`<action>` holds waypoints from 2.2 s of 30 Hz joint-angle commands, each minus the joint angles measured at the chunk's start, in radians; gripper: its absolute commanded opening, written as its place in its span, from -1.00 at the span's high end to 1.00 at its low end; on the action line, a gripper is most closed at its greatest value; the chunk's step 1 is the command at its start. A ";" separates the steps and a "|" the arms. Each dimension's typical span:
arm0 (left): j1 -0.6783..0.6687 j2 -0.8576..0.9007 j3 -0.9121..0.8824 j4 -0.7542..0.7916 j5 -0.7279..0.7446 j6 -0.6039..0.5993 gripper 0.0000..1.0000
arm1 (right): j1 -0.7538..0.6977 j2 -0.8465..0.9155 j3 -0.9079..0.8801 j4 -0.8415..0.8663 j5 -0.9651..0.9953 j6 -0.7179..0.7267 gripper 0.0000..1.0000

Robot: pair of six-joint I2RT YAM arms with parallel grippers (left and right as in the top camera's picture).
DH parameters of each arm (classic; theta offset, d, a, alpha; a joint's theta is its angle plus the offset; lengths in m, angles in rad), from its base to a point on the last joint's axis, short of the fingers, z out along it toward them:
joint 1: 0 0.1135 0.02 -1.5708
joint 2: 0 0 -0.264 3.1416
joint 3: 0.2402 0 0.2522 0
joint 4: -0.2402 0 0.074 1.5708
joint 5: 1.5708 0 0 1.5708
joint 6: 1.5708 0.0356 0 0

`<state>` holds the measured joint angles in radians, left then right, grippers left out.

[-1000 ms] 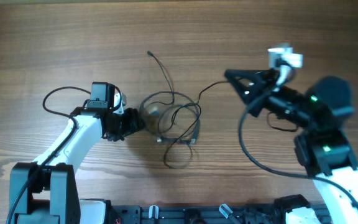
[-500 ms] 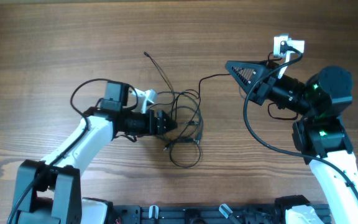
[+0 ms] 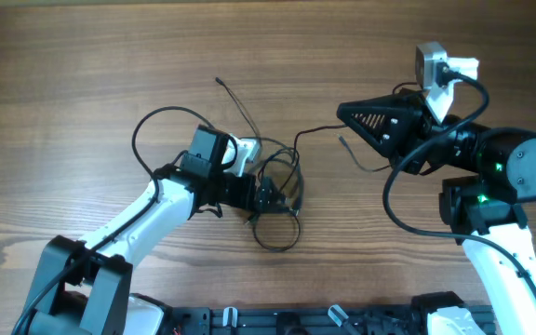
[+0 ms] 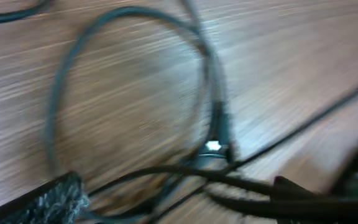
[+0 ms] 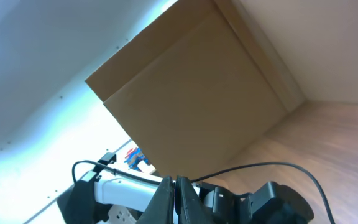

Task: Untangle cables
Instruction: 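Drag the cable to the right side with the right gripper and release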

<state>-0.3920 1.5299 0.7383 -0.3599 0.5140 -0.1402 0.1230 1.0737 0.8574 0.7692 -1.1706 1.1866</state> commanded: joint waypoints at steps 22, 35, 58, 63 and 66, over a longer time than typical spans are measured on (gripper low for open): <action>-0.004 0.011 -0.002 0.063 -0.087 -0.233 -1.00 | -0.075 0.003 0.012 0.391 0.244 0.282 0.91; -0.003 0.177 -0.018 -0.016 -0.252 -0.238 -0.96 | -0.359 0.155 0.012 -0.190 0.534 0.051 0.91; -0.003 0.192 -0.018 -0.049 -0.348 -0.340 -1.00 | -0.441 0.313 0.012 -1.262 0.900 -0.768 -0.47; -0.003 0.192 -0.018 -0.048 -0.348 -0.340 -1.00 | -0.326 0.481 0.012 -1.359 0.997 -0.767 -0.56; -0.003 0.192 -0.018 -0.048 -0.348 -0.340 -1.00 | -0.310 0.578 0.012 -1.385 0.995 -0.768 -0.55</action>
<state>-0.4057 1.6371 0.7921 -0.3744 0.2768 -0.4698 -0.1993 1.5818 0.8719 -0.6094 -0.2081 0.4393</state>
